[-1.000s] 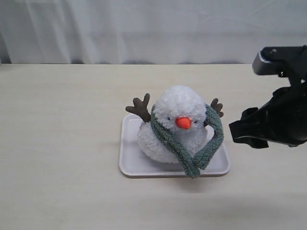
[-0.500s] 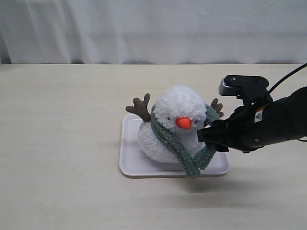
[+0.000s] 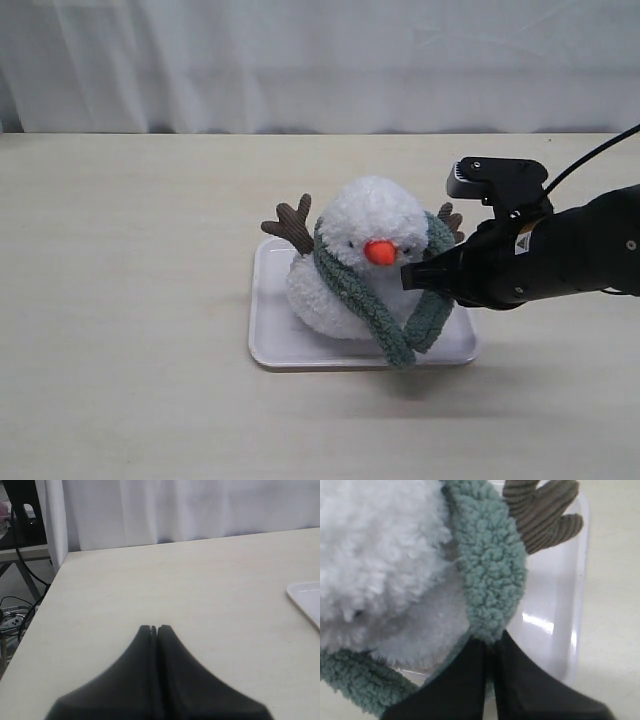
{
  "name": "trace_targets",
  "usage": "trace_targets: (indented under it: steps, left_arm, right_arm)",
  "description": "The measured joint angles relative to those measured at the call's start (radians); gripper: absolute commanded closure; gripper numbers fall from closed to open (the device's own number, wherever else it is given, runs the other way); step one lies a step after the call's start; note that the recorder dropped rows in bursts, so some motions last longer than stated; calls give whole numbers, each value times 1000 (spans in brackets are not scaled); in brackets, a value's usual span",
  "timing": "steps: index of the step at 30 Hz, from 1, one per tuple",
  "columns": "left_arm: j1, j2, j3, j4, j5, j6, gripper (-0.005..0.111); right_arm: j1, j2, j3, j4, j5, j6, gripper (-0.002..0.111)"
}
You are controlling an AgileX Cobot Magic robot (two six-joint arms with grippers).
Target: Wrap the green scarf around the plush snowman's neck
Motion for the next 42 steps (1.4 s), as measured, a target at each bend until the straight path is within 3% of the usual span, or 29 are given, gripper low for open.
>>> trace_targets:
  steps: [14,24,36,42]
  left_arm:
    - [0,0,0,0,0,0,107]
    - [0,0,0,0,0,0,107]
    - [0,0,0,0,0,0,107]
    - [0,0,0,0,0,0,107]
  right_arm:
    - [0,-92,0,71,86,-14,104]
    - [0,-95,-51,450,248,-304,104]
    - [0,-9,-63,694,265,-384,104]
    - [0,68,-63,910,296,-566,104]
